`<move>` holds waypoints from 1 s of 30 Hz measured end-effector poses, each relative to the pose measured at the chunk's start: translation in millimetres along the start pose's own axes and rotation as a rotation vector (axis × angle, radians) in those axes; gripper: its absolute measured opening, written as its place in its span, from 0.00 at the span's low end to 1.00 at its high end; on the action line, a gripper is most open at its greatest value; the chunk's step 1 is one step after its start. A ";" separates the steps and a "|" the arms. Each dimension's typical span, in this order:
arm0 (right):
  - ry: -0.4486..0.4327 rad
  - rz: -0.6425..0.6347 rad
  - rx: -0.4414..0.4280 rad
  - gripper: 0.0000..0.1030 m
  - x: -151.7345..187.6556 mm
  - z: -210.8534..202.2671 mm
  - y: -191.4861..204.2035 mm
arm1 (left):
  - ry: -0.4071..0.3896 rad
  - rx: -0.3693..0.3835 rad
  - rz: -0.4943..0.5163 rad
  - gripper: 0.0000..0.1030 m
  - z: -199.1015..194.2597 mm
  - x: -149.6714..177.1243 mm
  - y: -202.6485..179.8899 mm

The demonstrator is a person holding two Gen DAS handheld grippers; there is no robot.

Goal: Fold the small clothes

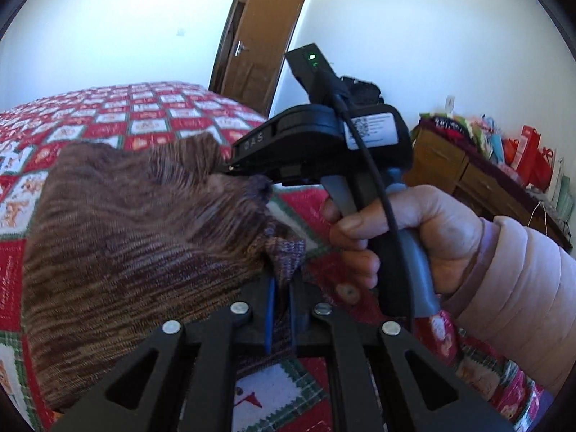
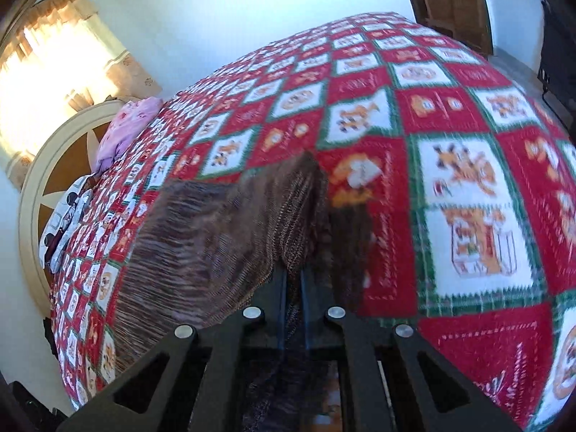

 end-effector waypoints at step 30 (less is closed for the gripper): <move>-0.061 0.035 0.181 0.08 136.1 -69.8 33.9 | -0.064 -0.191 -0.189 0.67 -144.1 51.8 59.9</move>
Point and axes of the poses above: each gripper's, at about its wrist camera, not at the fingertips, and z roughly the way its jaws point, y to its left, x to its underside, the point moved 2 cm from there along z, roughly the way its jaws point, and after that the axes turned 12 degrees about x, right-handed, at the moved point
